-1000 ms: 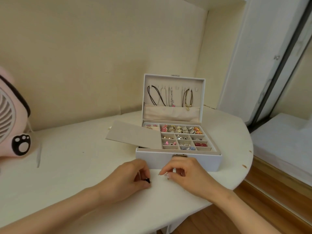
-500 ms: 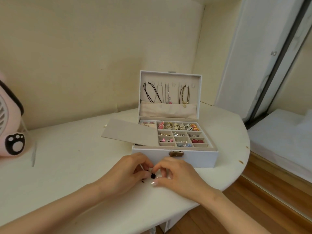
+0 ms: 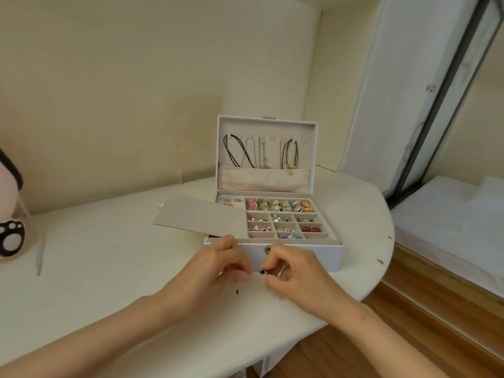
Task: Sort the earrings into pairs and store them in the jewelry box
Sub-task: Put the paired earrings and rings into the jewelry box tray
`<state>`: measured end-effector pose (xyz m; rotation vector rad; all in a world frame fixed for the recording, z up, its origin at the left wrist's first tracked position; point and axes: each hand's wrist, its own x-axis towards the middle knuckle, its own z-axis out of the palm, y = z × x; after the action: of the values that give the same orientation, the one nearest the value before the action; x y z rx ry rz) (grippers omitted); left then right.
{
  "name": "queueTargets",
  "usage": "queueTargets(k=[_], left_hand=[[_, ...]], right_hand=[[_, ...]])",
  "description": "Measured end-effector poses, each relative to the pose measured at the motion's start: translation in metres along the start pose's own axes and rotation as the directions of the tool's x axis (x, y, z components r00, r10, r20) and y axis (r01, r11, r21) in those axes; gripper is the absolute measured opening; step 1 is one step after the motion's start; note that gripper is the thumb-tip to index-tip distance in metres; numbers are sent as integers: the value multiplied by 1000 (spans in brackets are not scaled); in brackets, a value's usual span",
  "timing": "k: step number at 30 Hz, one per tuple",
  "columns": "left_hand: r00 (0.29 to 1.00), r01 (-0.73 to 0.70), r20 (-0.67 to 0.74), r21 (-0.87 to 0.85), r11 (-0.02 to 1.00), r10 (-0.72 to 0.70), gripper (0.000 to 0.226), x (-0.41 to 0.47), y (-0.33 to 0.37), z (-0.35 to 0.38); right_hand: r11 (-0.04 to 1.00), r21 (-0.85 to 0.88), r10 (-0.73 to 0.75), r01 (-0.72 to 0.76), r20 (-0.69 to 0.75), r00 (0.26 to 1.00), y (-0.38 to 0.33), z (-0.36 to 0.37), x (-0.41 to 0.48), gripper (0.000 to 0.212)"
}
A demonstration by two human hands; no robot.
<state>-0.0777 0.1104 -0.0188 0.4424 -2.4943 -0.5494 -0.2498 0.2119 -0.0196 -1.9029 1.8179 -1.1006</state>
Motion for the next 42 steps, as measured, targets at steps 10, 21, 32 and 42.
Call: queueTargets(k=[10,21,32,42], left_hand=[[995,-15,-96,-139,990,2,11,71,40,5],[992,125,42,-253,959,-118,6,137,42,36],[991,63,125,-77,995,-53,13,139,35,50],[991,-71,123,75,995,62,11,134,31,46]], right_hand=[[983,171,109,-63,-273,956,13,-58,2,18],[958,237,260,-163,-465,846,39,-94,7,16],[951,282,246,-124,-453,857,44,-91,13,19],[961,235,240,-146,-446,862,46,-88,15,22]])
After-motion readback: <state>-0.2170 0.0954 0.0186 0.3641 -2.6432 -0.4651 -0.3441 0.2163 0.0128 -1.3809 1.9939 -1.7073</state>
